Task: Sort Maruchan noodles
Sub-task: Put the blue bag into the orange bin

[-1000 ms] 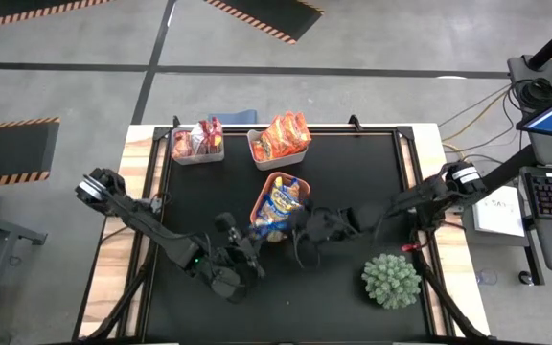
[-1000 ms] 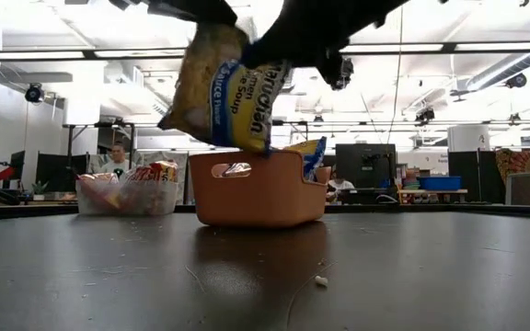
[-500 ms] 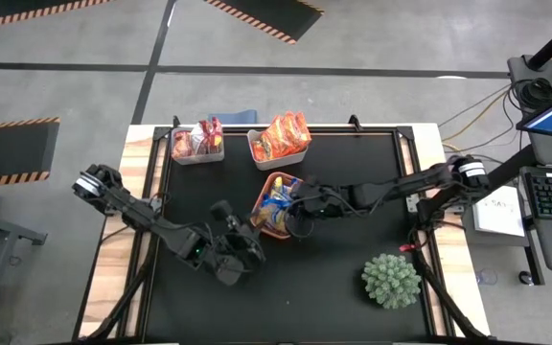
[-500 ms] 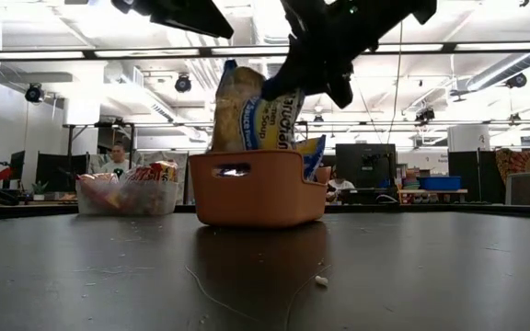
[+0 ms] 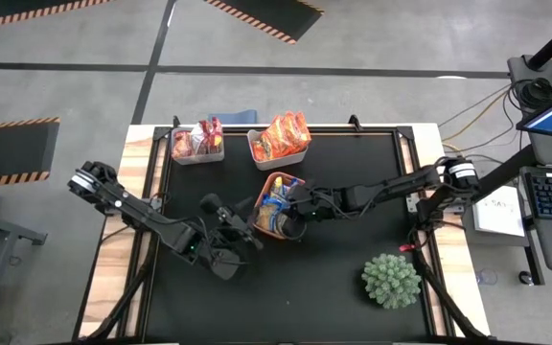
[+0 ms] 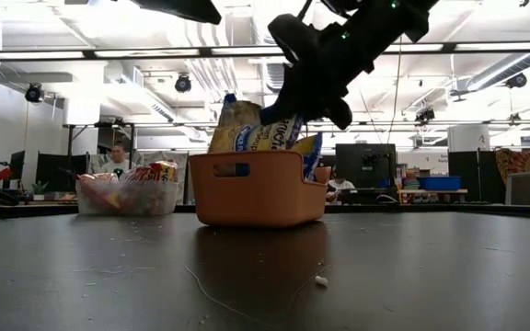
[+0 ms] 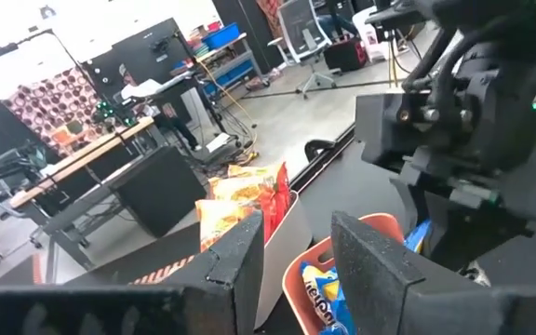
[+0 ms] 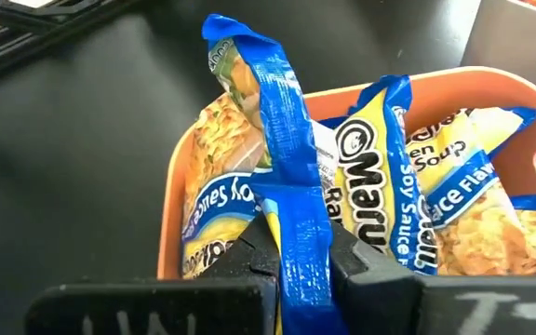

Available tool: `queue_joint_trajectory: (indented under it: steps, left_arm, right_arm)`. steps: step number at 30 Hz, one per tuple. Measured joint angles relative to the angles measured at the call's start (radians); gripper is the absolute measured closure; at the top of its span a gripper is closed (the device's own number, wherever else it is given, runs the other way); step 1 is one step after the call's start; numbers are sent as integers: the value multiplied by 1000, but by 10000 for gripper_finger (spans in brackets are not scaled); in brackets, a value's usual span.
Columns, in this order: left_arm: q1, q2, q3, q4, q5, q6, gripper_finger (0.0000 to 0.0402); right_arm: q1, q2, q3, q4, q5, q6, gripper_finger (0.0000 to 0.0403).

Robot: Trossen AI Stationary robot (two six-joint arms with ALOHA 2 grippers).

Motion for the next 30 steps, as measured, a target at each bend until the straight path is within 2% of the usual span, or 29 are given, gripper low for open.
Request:
queue_joint_trajectory:
  steps: [7,13,16,20,26,30]
  left_arm:
    - [0,-3,0,-7,10,-55,291]
    - [0,21,0,-9,97,-90,291]
    - [0,27,0,-24,190,-98,291]
    - [-1,27,-20,-31,286,-102,291]
    - [9,27,-111,-23,296,-180,300]
    - [21,27,-184,55,296,-214,312]
  right_arm:
    - [-2,38,0,32,-25,-29,386]
    - [-1,62,1,54,-15,-56,386]
    - [0,62,1,61,-8,-73,380]
    - [-6,57,1,54,-5,-74,349]
    - [-22,37,30,-36,-4,-99,280]
    - [-22,-5,61,-108,-4,-111,251]
